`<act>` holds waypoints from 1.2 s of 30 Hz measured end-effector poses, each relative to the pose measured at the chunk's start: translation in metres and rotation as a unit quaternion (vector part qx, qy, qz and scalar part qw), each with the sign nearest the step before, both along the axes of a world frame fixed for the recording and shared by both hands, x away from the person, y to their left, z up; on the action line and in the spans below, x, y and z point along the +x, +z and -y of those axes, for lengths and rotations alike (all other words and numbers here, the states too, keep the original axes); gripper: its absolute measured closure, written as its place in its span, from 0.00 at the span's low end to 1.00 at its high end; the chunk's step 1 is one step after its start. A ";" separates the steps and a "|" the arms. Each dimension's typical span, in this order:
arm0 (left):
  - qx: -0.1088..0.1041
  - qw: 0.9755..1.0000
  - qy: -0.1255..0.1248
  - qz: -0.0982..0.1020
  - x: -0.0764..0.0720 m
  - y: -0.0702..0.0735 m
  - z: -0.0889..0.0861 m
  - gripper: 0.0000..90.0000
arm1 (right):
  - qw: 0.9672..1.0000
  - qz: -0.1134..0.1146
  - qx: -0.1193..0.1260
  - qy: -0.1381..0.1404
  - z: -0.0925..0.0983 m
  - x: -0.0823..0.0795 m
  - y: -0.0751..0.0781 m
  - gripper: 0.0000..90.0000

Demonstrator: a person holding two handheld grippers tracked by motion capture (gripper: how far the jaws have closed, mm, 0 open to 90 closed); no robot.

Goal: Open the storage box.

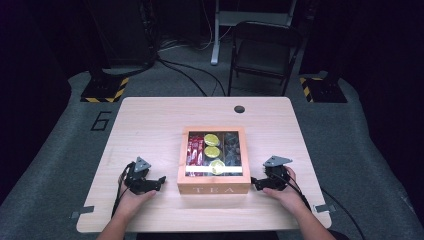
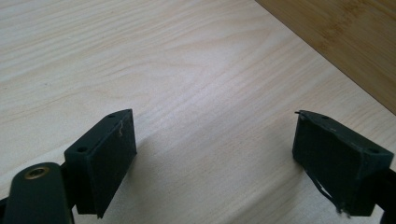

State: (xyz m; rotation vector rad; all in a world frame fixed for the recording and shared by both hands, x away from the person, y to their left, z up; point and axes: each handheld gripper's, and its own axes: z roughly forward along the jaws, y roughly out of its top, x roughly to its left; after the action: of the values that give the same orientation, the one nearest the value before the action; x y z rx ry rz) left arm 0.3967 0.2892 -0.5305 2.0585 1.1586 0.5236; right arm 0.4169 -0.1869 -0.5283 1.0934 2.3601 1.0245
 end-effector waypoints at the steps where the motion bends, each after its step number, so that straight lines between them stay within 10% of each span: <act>1: 0.000 1.000 0.000 0.000 0.000 0.000 0.000 0.14 | 1.000 0.000 0.000 0.000 0.000 0.000 0.000 0.14; 23: 0.001 1.000 -0.002 -0.002 0.000 0.000 0.000 0.14 | 1.000 -0.007 0.003 -0.004 -0.003 0.001 0.001 0.15; 36: -0.008 0.999 -0.007 -0.033 -0.003 0.010 0.001 0.34 | 1.000 -0.025 -0.012 0.003 -0.001 -0.002 0.011 0.42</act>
State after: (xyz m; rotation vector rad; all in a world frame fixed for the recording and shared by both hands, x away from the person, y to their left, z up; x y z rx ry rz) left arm 0.3939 0.2883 -0.5209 2.0822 1.1826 0.4425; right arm 0.4146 -0.1854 -0.5168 1.1166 2.4087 0.9796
